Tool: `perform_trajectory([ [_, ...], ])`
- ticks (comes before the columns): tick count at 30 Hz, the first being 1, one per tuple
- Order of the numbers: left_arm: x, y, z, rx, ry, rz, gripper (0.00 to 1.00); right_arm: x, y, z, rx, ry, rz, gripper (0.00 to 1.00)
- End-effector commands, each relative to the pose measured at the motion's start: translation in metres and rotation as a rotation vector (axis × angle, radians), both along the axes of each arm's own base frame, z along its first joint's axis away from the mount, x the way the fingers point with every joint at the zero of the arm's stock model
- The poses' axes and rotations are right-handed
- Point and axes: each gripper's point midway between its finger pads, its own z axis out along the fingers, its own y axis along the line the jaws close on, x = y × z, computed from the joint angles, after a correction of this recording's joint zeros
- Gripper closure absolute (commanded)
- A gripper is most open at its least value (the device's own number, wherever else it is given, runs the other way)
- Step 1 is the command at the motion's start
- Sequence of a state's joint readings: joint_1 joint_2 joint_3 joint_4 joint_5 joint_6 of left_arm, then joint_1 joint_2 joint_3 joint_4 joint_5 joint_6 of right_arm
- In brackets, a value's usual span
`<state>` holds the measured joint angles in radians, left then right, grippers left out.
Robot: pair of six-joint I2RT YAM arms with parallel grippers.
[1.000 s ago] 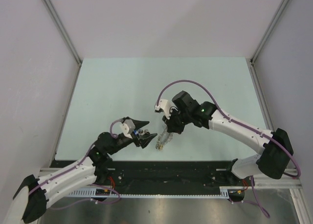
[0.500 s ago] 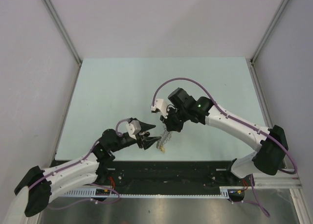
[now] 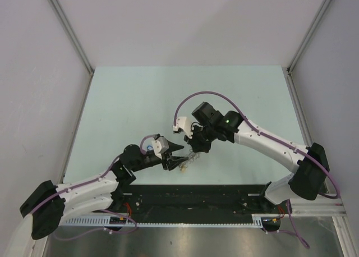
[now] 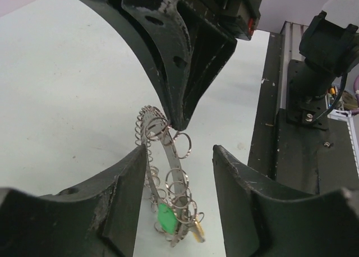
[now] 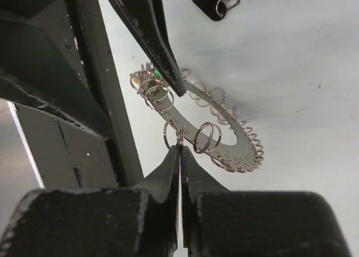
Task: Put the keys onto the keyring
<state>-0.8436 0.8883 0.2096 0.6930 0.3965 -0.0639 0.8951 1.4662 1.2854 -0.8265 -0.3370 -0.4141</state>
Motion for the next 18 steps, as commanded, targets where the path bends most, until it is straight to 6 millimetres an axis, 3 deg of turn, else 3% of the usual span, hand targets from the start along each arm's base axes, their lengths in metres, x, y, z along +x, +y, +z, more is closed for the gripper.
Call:
perform_trajectory([
  [1,0.005,-0.01,0.032,-0.051,-0.089,-0.02,0.46,-0.006,0.01,0.027,0.077,-0.033,0.073,1.0],
  [5,0.006,-0.015,0.031,-0.041,-0.086,-0.037,0.57,-0.008,0.01,0.03,0.088,-0.038,0.091,1.0],
  [18,0.006,-0.022,0.008,0.014,-0.025,-0.068,0.65,-0.011,0.013,0.033,0.109,-0.036,0.115,1.0],
])
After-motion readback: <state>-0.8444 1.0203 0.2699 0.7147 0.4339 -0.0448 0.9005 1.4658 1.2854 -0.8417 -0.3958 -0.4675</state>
